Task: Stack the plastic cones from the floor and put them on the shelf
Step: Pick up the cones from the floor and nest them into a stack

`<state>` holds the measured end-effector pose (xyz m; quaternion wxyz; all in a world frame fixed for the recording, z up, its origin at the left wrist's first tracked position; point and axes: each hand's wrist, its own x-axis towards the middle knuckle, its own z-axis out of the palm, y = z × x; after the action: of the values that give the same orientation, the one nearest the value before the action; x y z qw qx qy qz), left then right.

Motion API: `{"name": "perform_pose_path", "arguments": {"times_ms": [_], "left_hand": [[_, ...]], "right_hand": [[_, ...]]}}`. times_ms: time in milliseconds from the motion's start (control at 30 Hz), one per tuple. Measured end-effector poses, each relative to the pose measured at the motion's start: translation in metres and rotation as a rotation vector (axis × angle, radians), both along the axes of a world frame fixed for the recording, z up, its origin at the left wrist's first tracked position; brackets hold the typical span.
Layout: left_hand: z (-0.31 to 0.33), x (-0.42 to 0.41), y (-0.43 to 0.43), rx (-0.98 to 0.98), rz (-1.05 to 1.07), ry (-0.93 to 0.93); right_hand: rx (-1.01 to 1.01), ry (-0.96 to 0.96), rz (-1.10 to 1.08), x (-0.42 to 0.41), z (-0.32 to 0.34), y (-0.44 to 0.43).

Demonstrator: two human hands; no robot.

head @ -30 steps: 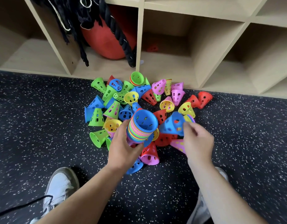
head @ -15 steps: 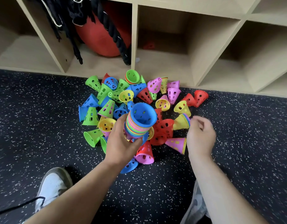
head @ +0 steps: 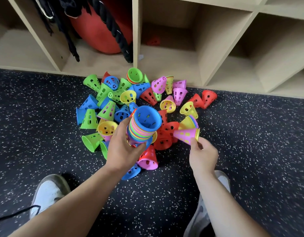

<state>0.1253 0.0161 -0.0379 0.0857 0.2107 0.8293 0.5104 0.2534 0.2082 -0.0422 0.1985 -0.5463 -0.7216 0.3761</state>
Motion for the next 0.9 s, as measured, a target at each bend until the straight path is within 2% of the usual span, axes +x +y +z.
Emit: {"name": "perform_pose_path", "arguments": {"times_ms": [100, 167, 233, 300, 367, 433, 467, 500, 567, 633, 767, 833, 900], "left_hand": [[0.000, 0.001, 0.003, 0.003, -0.012, -0.014], [0.000, 0.002, 0.005, -0.009, -0.010, -0.029], [-0.001, 0.003, 0.006, -0.024, -0.001, -0.032], [0.000, 0.003, 0.006, -0.030, 0.013, -0.023], [0.001, 0.003, 0.008, -0.027, 0.027, -0.002], [0.002, 0.001, 0.011, -0.005, 0.033, 0.013], [0.002, 0.000, 0.012, 0.007, 0.034, 0.011], [0.002, -0.001, 0.013, 0.018, 0.034, 0.007], [0.002, -0.003, 0.014, 0.039, 0.041, 0.001], [0.003, -0.004, 0.016, 0.061, 0.047, 0.001], [0.004, -0.004, 0.022, 0.084, 0.042, 0.000], [0.003, -0.003, 0.026, 0.083, 0.023, 0.000], [0.003, -0.002, 0.029, 0.084, 0.006, -0.001]], "right_hand": [[0.080, 0.233, 0.013, -0.015, 0.035, 0.001], [0.213, 0.382, 0.082, -0.025, 0.061, 0.002], [0.369, 0.513, 0.232, -0.034, 0.087, -0.003], [0.513, 0.563, 0.434, -0.042, 0.106, -0.011], [0.581, 0.513, 0.665, -0.047, 0.112, -0.020], [0.523, 0.433, 0.845, -0.048, 0.109, -0.025], [0.474, 0.437, 0.852, -0.047, 0.104, -0.023], [0.432, 0.462, 0.774, -0.046, 0.099, -0.020], [0.356, 0.458, 0.456, -0.042, 0.085, -0.006], [0.257, 0.276, 0.214, -0.037, 0.065, 0.019], [0.063, -0.160, 0.217, -0.029, 0.020, 0.062], [-0.045, -0.223, 0.257, -0.032, 0.002, 0.070], [-0.104, -0.201, 0.278, -0.036, -0.014, 0.074]]}}
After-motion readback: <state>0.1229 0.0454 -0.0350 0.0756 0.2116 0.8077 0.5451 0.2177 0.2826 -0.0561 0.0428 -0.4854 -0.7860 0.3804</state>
